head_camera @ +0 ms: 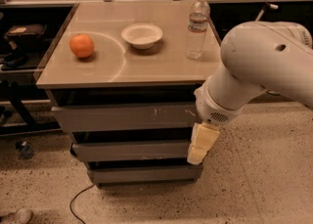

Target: Open top drawer

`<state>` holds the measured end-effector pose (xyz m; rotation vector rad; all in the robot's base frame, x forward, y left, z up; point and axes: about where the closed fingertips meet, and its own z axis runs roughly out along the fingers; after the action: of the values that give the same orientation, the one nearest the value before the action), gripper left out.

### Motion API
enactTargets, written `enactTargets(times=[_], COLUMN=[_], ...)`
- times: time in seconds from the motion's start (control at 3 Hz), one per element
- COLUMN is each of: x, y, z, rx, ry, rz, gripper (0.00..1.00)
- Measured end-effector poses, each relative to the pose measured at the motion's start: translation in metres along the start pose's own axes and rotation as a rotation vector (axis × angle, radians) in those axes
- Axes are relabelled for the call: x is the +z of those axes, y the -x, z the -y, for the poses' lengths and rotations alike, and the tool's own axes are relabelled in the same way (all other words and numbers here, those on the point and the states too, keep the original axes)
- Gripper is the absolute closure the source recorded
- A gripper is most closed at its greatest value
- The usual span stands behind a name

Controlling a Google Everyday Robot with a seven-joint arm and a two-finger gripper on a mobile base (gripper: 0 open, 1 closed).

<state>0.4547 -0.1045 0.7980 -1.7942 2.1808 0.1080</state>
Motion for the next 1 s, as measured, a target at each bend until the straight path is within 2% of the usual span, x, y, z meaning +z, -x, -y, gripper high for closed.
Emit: enactTargets(times=[0.33, 1.0], x=[0.057, 0.0616], y=[0.0184, 0.0214], z=[0.0058, 0.0028], rx=[-0.043, -0.047], ry=[0.054, 0.053], rz=[0.002, 0.019], gripper=[0.0, 0.0])
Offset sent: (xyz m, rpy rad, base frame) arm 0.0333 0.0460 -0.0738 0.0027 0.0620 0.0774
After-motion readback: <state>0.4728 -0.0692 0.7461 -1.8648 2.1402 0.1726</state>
